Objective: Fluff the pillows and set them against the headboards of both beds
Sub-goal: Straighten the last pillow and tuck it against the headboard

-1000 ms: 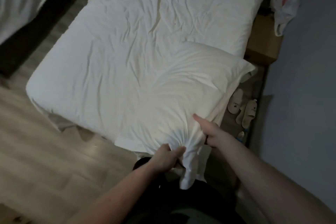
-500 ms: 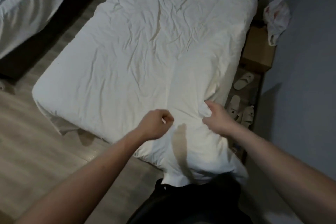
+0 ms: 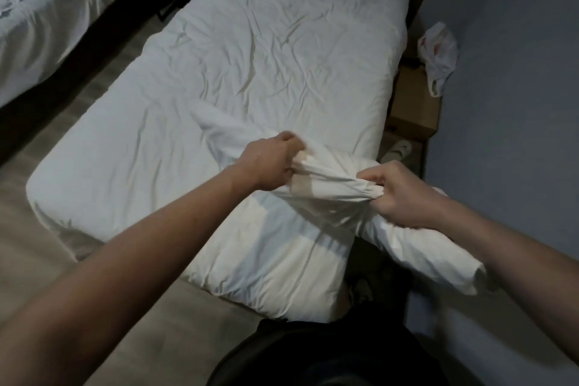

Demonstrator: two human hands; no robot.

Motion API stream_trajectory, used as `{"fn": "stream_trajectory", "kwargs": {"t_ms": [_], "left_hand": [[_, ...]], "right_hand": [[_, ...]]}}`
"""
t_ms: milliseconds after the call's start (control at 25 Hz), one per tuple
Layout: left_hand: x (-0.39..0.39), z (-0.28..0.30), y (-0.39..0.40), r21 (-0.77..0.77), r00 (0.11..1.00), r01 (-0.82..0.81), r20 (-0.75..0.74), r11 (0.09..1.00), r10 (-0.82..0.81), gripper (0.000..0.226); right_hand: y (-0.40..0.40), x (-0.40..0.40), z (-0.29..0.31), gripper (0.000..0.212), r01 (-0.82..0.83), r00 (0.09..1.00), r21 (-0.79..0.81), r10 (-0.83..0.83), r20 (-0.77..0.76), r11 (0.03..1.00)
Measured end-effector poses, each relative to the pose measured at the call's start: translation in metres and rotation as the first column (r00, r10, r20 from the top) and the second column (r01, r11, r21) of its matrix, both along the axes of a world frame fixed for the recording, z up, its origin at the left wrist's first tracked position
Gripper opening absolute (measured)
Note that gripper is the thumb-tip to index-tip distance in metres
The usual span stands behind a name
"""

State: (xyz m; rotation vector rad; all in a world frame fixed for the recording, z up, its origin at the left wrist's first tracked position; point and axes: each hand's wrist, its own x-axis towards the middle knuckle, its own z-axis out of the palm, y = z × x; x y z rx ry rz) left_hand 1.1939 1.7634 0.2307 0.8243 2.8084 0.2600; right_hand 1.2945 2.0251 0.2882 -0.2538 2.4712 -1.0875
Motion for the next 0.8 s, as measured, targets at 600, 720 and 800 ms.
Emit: {"fn": "stream_trajectory", "kwargs": {"t_ms": [600, 720, 800], "left_hand": [[-0.063, -0.074, 0.213, 0.273, 0.896, -0.438, 0.054, 0.857, 0.441, 0.020], [-0.075, -0.069, 0.252, 0.240, 0.871, -0.489, 0.072, 0.839, 0.487, 0.019], [-0.083, -0.064, 0.270, 0.207, 0.865, -0.499, 0.055, 0.842, 0.499, 0.018]], "right_hand": [[0.250, -0.159, -0.113, 0.014, -0.169, 0.982, 0.349, 0.126, 0.142, 0.922], [0.274, -0.185, -0.118, 0.023, -0.173, 0.979, 0.336, 0.125, 0.160, 0.926], [0.280, -0.195, -0.122, 0.020, -0.151, 0.984, 0.284, 0.115, 0.139, 0.947]]}}
